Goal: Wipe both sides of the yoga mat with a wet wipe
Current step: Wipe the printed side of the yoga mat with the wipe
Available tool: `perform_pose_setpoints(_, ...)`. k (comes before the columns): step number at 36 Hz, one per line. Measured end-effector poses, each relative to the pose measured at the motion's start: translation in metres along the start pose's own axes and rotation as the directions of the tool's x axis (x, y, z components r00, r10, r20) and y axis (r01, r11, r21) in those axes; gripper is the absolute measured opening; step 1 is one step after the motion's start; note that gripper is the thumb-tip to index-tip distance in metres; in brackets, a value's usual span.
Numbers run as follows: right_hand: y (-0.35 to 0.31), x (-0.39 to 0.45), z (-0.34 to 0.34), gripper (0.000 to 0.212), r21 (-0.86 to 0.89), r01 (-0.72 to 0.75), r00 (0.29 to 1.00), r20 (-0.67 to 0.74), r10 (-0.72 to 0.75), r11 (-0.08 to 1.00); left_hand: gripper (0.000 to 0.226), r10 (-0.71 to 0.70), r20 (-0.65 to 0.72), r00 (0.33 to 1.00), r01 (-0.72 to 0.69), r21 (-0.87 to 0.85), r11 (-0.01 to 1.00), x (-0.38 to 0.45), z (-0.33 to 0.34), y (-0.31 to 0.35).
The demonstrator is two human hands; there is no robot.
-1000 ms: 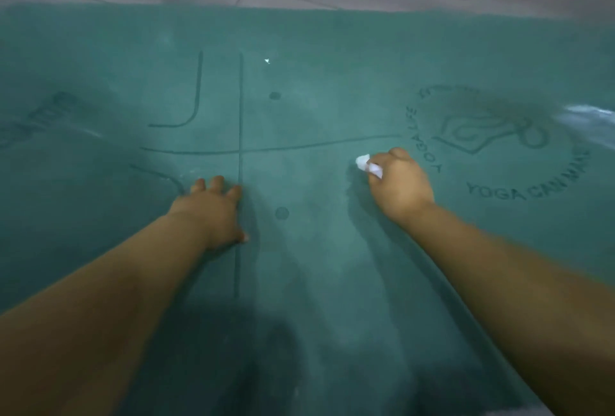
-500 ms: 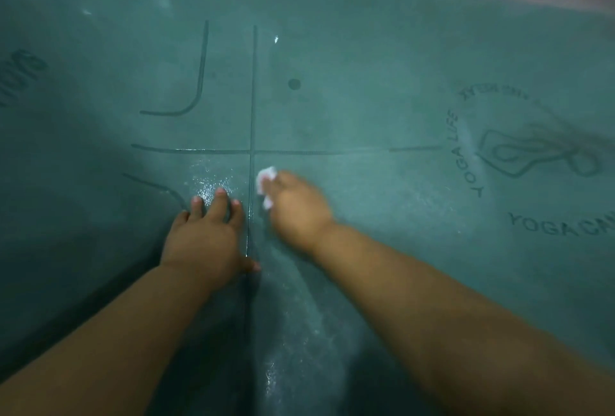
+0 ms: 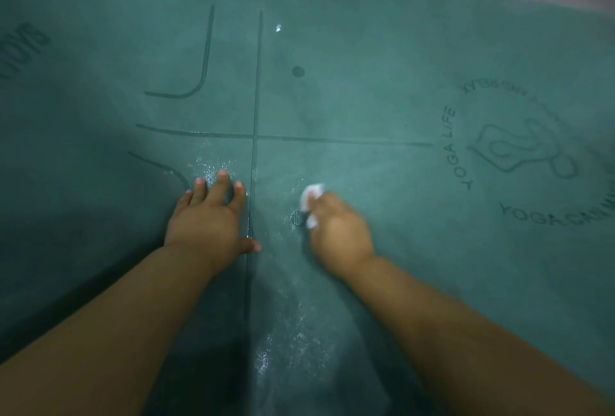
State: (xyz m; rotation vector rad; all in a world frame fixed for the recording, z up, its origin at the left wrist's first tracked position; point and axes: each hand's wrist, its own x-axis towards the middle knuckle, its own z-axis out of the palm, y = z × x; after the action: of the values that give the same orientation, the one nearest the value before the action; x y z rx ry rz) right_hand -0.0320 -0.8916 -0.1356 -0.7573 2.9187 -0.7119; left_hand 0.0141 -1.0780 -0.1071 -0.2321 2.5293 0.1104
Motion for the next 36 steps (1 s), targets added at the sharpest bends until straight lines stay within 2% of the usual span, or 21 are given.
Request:
perform_pose_setpoints(1, -0.006, -0.008, 0.002, 0.033, -0.017, 0.187, 0.978, 0.099, -0.184, 0.982, 0.101, 0.000, -0.003, 1.000, 0.000, -0.004, 1.000, 0.000, 0.001, 0.000)
perform_pose_setpoints(3, 0.004, -0.014, -0.005, 0.033, -0.001, 0.446, 0.857, 0.288, -0.427, 0.895, 0.101, -0.002, -0.009, 1.000, 0.001, -0.009, 1.000, 0.000, 0.002, -0.001)
perform_pose_setpoints(5, 0.028, -0.007, -0.023, 0.032, -0.017, 0.498, 0.808, 0.372, -0.457, 0.867, 0.100, -0.004, -0.016, 1.000, 0.004, -0.008, 1.000, -0.001, 0.004, -0.001)
perform_pose_setpoints(7, 0.060, 0.008, -0.040, 0.038, -0.150, 0.305, 0.929, 0.265, -0.259, 0.941, 0.100, -0.004, -0.018, 1.000, 0.004, -0.007, 1.000, -0.001, 0.004, 0.000)
perform_pose_setpoints(8, 0.078, 0.014, -0.050, 0.037, -0.220, 0.107, 0.976, 0.209, -0.060, 0.970, 0.100, -0.005, -0.016, 1.000, 0.005, -0.008, 1.000, 0.000, 0.004, 0.000)
perform_pose_setpoints(9, 0.094, 0.018, -0.060, 0.032, -0.257, -0.133, 0.974, 0.145, 0.175, 0.957, 0.100, -0.007, -0.013, 1.000, 0.007, -0.009, 1.000, 0.000, 0.004, 0.000)
perform_pose_setpoints(11, 0.107, 0.019, -0.070, 0.023, -0.222, -0.508, 0.857, -0.036, 0.514, 0.832, 0.100, -0.013, -0.008, 1.000, 0.012, -0.013, 1.000, 0.000, 0.004, 0.001)
perform_pose_setpoints(13, 0.090, 0.012, -0.059, 0.023, -0.178, -0.653, 0.757, -0.108, 0.645, 0.736, 0.099, -0.015, -0.003, 1.000, 0.015, -0.014, 1.000, 0.000, 0.003, 0.001)
perform_pose_setpoints(14, 0.077, 0.006, -0.048, 0.025, -0.171, -0.644, 0.764, -0.101, 0.637, 0.745, 0.099, -0.015, 0.000, 1.000, 0.015, -0.012, 1.000, 0.000, 0.003, 0.001)
perform_pose_setpoints(16, 0.039, -0.013, -0.021, 0.031, -0.138, -0.485, 0.874, -0.033, 0.486, 0.863, 0.098, -0.019, 0.007, 1.000, 0.019, -0.007, 1.000, 0.000, 0.003, 0.001)
perform_pose_setpoints(18, -0.003, -0.038, -0.011, 0.031, -0.069, -0.179, 0.977, 0.103, 0.186, 0.981, 0.098, -0.021, 0.014, 1.000, 0.021, -0.005, 1.000, 0.000, 0.003, 0.002)
perform_pose_setpoints(19, -0.017, -0.050, -0.011, 0.029, -0.054, 0.014, 0.982, 0.189, -0.004, 0.998, 0.098, -0.021, 0.014, 1.000, 0.021, -0.003, 1.000, 0.000, 0.002, 0.002)
perform_pose_setpoints(21, -0.017, -0.069, -0.017, 0.037, 0.008, 0.339, 0.870, 0.378, -0.316, 0.941, 0.098, -0.019, 0.012, 1.000, 0.019, 0.001, 1.000, -0.001, 0.002, 0.002)
perform_pose_setpoints(23, 0.006, -0.071, -0.031, 0.030, 0.047, 0.446, 0.776, 0.478, -0.412, 0.894, 0.097, -0.019, 0.002, 1.000, 0.019, 0.002, 1.000, -0.002, 0.003, 0.002)
perform_pose_setpoints(24, 0.021, -0.066, -0.039, 0.028, 0.024, 0.434, 0.791, 0.468, -0.393, 0.901, 0.097, -0.018, -0.004, 1.000, 0.018, 0.003, 1.000, -0.003, 0.003, 0.002)
perform_pose_setpoints(25, 0.040, -0.060, -0.045, 0.034, -0.030, 0.362, 0.852, 0.415, -0.318, 0.932, 0.097, -0.018, -0.008, 1.000, 0.018, 0.004, 1.000, -0.003, 0.003, 0.002)
perform_pose_setpoints(27, 0.074, -0.044, -0.063, 0.040, -0.198, 0.056, 0.974, 0.228, -0.009, 0.979, 0.097, -0.019, -0.007, 1.000, 0.019, 0.004, 1.000, -0.003, 0.003, 0.003)
perform_pose_setpoints(29, 0.102, -0.037, -0.078, 0.031, -0.304, -0.294, 0.936, 0.098, 0.337, 0.906, 0.097, -0.024, -0.006, 1.000, 0.024, 0.002, 1.000, -0.003, 0.003, 0.004)
perform_pose_setpoints(31, 0.105, -0.037, -0.079, 0.024, -0.295, -0.516, 0.847, -0.032, 0.531, 0.804, 0.097, -0.028, -0.001, 1.000, 0.028, 0.004, 1.000, -0.002, 0.002, 0.005)
perform_pose_setpoints(34, 0.062, -0.049, -0.052, 0.025, -0.220, -0.617, 0.781, -0.050, 0.623, 0.756, 0.098, -0.035, 0.013, 0.999, 0.035, 0.002, 0.999, -0.002, 0.000, 0.006)
perform_pose_setpoints(36, 0.020, -0.068, -0.027, 0.031, -0.177, -0.433, 0.894, 0.044, 0.446, 0.884, 0.098, -0.036, 0.018, 0.999, 0.036, 0.005, 0.999, -0.002, 0.000, 0.007)
